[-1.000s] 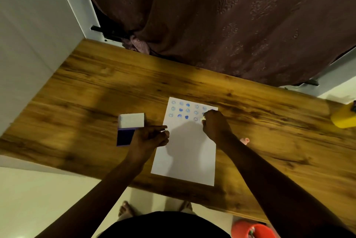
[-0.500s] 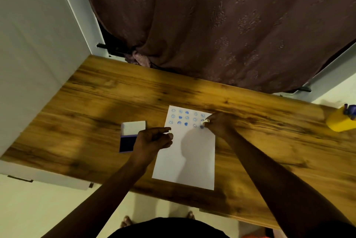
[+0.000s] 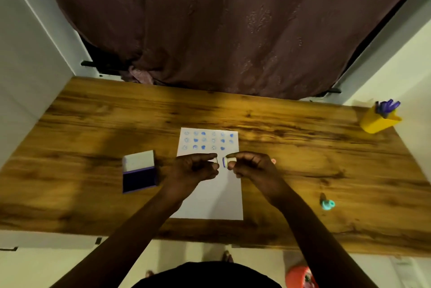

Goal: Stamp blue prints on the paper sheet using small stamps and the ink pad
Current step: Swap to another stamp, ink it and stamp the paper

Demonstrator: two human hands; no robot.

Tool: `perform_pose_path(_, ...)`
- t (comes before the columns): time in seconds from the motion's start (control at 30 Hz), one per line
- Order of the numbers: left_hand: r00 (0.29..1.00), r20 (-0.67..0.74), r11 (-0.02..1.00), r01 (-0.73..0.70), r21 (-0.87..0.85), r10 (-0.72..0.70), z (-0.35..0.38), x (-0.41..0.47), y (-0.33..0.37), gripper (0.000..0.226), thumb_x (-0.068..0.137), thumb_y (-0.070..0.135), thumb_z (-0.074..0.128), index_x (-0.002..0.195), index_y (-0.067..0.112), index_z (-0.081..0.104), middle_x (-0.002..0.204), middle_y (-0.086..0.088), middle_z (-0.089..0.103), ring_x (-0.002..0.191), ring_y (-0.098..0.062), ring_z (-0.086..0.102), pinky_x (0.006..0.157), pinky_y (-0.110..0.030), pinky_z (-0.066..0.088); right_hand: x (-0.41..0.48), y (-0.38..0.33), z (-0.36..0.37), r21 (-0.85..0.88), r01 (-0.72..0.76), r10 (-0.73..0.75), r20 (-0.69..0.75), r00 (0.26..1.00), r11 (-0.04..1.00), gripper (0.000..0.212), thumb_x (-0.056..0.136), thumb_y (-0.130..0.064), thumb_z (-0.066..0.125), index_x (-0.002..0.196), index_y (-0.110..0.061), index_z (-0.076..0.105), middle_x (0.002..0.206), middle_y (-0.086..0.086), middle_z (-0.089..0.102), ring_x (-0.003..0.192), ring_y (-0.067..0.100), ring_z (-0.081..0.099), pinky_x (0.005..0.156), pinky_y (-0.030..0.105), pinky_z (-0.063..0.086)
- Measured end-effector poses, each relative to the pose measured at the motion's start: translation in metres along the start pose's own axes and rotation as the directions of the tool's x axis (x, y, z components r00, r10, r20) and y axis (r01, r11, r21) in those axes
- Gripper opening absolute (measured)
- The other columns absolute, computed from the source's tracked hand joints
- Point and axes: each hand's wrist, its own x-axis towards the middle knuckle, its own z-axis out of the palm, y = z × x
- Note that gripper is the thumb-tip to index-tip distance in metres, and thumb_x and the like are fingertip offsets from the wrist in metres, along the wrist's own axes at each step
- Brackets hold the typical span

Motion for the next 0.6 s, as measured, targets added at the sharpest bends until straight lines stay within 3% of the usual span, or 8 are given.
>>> perform_pose_path(0.1,0.997,0.074,0.999,-0.033,-0.008,0.034,0.01,0.002,0.001,0.04,0.085,-0.004,0.077,0.104,0.031,0.081,0.118,0.006,0.079,0.104,-0.025,0.077,0.079,-0.033,0.064,-0.009,-0.001,0.0,-0.065,0.029,-0.031,-0.024,0.999,0.997,0.023,0.094,-0.015,0.071,0.117,-0.015,0.075,0.107,-0.002,0.078,0.094,0.013,0.071,0.076,0.026,0.059)
perform_pose_path(0.27,0.992,0.122,0.998,-0.05,0.034,0.045,0.022,0.006,0.0,0.045,0.084,-0.006,0.078,0.101,0.035,0.082,0.107,0.006,0.082,0.1,-0.026,0.078,0.077,-0.029,0.063,-0.017,0.0,-0.01,-0.083,0.023,-0.028,-0.059,0.998,0.996,0.024,0.093,-0.016,0.072,0.117,-0.015,0.075,0.108,0.0,0.078,0.103,0.018,0.072,0.086,0.031,0.061)
perform_pose_path(0.43,0.987,0.148,0.995,-0.072,0.072,0.061,0.026,0.007,-0.004,0.037,0.082,-0.004,0.08,0.109,0.022,0.081,0.109,0.0,0.081,0.102,-0.024,0.078,0.081,-0.034,0.065,-0.024,0.004,-0.015,-0.112,0.012,-0.02,-0.067,0.998,0.994,0.024,0.093,-0.02,0.072,0.117,-0.016,0.076,0.105,-0.002,0.079,0.099,0.013,0.073,0.078,0.019,0.059)
perform_pose_path(0.6,0.989,0.144,0.995,-0.043,0.089,0.03,0.037,0.005,-0.013,0.035,0.081,-0.005,0.081,0.103,0.022,0.083,0.104,-0.005,0.082,0.099,-0.027,0.078,0.085,-0.044,0.065,-0.035,0.014,-0.021,-0.064,-0.052,0.047,-0.078,0.996,0.997,0.019,0.096,-0.025,0.069,0.108,-0.013,0.077,0.09,0.001,0.079,0.079,0.008,0.072,0.071,0.018,0.056)
